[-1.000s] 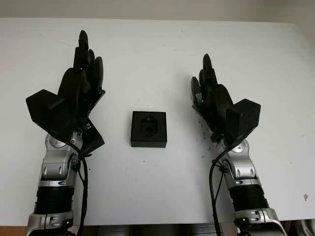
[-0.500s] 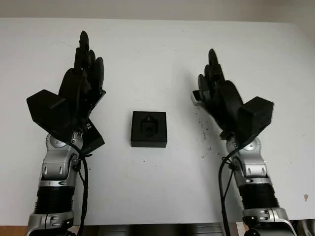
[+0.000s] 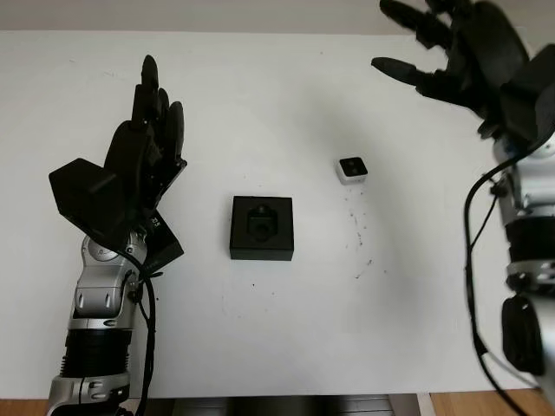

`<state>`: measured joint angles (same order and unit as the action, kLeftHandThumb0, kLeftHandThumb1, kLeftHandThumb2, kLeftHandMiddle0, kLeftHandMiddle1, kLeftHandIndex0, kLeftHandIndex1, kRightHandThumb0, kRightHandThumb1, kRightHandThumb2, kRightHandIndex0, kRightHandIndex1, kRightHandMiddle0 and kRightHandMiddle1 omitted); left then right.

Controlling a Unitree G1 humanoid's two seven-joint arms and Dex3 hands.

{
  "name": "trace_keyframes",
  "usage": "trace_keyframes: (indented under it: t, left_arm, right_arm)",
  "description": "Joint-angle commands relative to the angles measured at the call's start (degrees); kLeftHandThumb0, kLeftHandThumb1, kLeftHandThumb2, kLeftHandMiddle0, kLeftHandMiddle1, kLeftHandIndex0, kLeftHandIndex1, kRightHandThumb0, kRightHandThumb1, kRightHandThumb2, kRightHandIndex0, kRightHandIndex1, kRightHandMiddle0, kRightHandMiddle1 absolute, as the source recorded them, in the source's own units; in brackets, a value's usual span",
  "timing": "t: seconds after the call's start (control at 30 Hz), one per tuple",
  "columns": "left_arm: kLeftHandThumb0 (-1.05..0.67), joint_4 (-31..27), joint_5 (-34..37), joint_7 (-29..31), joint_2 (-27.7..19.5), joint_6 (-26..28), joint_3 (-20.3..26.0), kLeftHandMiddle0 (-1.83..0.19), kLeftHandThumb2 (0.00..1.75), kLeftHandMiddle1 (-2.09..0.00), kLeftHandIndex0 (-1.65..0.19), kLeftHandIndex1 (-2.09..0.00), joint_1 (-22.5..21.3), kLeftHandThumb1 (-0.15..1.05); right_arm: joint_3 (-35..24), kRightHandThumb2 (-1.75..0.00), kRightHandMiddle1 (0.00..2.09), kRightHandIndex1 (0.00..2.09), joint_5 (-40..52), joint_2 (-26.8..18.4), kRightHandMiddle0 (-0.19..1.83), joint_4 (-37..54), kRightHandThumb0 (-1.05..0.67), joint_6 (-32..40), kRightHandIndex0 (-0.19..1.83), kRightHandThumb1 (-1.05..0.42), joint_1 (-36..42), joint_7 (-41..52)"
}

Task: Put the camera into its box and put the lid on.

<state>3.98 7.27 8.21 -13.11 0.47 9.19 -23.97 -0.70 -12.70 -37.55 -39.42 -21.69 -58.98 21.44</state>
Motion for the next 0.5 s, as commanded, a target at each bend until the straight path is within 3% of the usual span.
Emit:
trace_keyframes:
  t: [0.0, 0.13, 0.23, 0.47]
  left_arm:
    - [-0.81, -0.14, 0.13, 0.17, 0.03, -0.09, -0.08, 0.19, 0.59, 0.00, 0.19, 0.00, -0.38, 1.05]
    - [-0.81, 0.02, 0.32, 0.26, 0.05, 0.03, -0.03, 0.19, 0.60, 0.00, 0.19, 0.00, -0.56, 1.05]
    - [-0.80, 0.35, 0.25, 0.51, 0.03, -0.87, -0.07, 0.19, 0.60, 0.00, 0.19, 0.00, -0.49, 1.05]
    - [-0.82, 0.71, 0.31, 1.05, -0.36, -0.92, 0.14, 0.19, 0.59, 0.00, 0.19, 0.00, -0.73, 1.05]
  right_arm:
    - [2.83, -0.05, 0.63, 0.30, -3.50, -2.55, 0.32, -3.91, -0.73, -2.05, 0.54, -0.70, -3.29, 0.32]
    - [10.00, -0.06, 0.35, 0.18, -13.22, -5.59, 0.49, -10.17, -0.71, -7.30, 0.60, -0.69, -7.83, -0.39]
    - [14.62, -0.07, 0.23, 0.09, -19.17, -6.46, 0.41, -9.92, -0.67, -5.43, 0.49, -0.74, -8.59, 1.41]
    - [17.60, -0.06, 0.11, 0.05, -22.35, -6.06, 0.43, -7.24, -0.62, -3.11, 0.43, -0.77, -5.29, 2.74]
